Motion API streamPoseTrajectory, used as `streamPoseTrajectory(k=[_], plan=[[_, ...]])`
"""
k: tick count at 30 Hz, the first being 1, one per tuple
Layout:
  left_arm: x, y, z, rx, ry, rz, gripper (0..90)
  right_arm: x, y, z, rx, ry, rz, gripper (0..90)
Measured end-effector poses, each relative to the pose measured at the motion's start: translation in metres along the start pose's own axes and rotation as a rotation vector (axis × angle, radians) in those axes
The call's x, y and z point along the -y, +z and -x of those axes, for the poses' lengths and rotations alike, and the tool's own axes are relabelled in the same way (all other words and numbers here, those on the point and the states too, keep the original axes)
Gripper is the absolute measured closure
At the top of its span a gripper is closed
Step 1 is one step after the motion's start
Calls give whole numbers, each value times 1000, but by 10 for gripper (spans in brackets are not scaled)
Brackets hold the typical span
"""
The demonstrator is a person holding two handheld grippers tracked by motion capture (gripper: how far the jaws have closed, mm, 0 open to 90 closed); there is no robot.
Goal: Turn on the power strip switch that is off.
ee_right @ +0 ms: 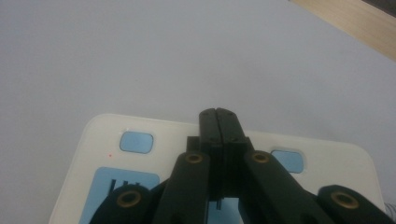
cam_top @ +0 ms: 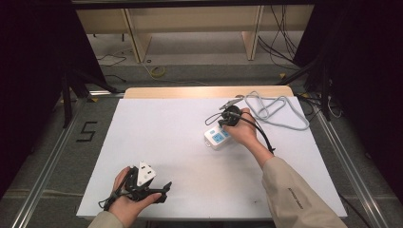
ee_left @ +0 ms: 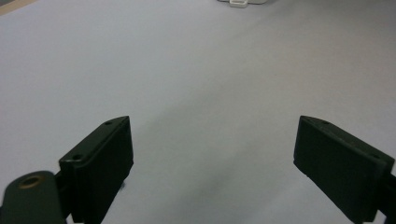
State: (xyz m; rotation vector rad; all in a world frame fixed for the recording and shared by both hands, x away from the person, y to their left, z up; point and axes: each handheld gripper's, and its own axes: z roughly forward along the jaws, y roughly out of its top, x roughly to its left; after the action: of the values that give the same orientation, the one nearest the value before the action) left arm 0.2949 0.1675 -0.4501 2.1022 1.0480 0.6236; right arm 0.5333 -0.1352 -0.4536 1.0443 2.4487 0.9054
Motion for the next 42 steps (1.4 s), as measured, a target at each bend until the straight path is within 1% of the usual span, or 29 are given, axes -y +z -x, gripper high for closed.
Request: streamPoseTrajectory(k=[7, 9, 17, 27, 31, 36, 40, 42], plan=[[0, 0, 0, 0, 1, 1, 115, 0, 0, 0, -3, 5, -9, 900], [0, 0, 0, 0, 1, 1, 115, 0, 1, 0, -3, 20, -13, 900], [0, 0, 0, 1, 1, 1, 115, -1, 1, 1, -6, 25, -27, 900], [0, 0, 1, 0, 0, 2, 114, -4, 2, 1, -3, 21, -45, 900], [0, 0, 1, 1, 2, 1, 115, -5, 2, 1, -5, 28, -55, 900], [0, 0, 1, -1, 3, 4, 114, -6, 2, 0, 3, 14, -64, 900], [0, 0, 1, -1, 4, 4, 115, -7, 3, 0, 6, 26, -73, 900], [0, 0, 1, 0, 7, 1, 115, -8, 3, 0, 5, 19, -72, 900]])
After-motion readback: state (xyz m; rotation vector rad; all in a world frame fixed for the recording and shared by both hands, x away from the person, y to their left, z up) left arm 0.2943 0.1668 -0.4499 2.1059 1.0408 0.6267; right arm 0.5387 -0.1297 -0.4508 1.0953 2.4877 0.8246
